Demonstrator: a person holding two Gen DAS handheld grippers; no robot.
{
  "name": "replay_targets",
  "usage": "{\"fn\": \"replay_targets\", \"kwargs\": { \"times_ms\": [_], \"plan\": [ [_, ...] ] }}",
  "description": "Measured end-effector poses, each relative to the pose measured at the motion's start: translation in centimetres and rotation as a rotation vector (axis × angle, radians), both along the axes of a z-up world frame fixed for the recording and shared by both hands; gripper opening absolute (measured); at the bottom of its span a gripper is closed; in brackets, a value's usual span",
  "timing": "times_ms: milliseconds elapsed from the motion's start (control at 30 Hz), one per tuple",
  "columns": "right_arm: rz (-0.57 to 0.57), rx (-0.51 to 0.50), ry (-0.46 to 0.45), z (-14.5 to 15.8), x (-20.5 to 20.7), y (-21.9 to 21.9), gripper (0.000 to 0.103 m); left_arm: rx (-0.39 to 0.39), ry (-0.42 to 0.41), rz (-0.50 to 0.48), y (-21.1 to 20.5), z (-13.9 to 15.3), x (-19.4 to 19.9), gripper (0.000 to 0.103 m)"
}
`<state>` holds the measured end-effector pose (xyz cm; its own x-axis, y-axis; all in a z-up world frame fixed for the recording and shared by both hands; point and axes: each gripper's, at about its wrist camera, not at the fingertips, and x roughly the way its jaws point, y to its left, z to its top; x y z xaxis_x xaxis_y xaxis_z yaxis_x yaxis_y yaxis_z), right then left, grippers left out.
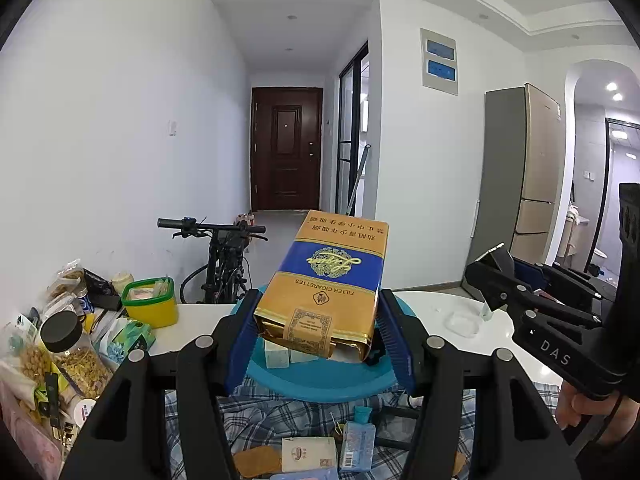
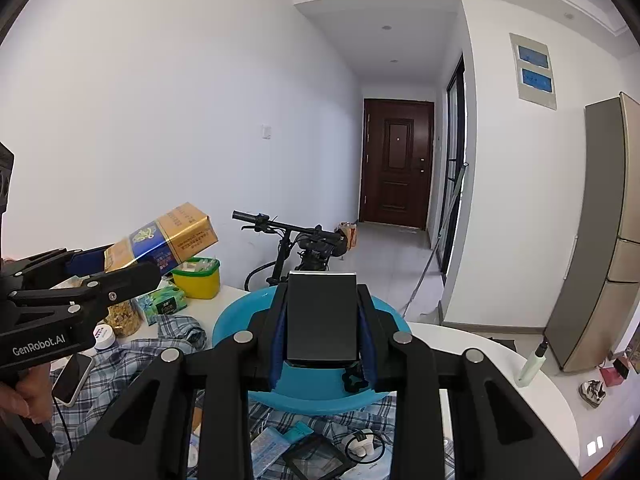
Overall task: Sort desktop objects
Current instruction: 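Lift the cigarette box with the left tool while the right tool carries the black box over the basin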
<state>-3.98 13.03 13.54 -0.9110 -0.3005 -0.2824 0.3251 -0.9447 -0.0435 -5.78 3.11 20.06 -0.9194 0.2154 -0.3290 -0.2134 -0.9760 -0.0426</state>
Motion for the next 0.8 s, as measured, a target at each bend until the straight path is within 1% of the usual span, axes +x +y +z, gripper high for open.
{"fn": "replay_targets", "kwargs": {
  "times_ms": [167, 300, 567, 700, 800],
  "plan": [
    [0.000, 0.005, -0.008, -0.1, -0.5, -0.2, 0.029, 0.019, -0.015, -0.015, -0.4, -0.2, -0.7, 0.060],
    [-0.009, 0.007, -0.021, -0.3, -1.3, 0.0, 0.029, 0.011, -0.035, -0.012, -0.3, -0.8, -2.0, 0.060],
    [-0.028, 0.010, -0.040, -0.7, -4.0, 0.4, 0.029, 0.024, -0.122, -0.010, -0.6, -2.4, -6.4, 0.060],
    [-0.033, 0.011, -0.052, -1.0, -5.7, 0.4, 0.029, 0.031, -0.144, -0.009, -0.8, -3.0, -8.4, 0.060],
    [-0.032, 0.011, -0.067, -1.2, -7.0, 0.3, 0.029, 0.022, -0.152, -0.003, -0.7, -3.6, -10.2, 0.060]
  ]
}}
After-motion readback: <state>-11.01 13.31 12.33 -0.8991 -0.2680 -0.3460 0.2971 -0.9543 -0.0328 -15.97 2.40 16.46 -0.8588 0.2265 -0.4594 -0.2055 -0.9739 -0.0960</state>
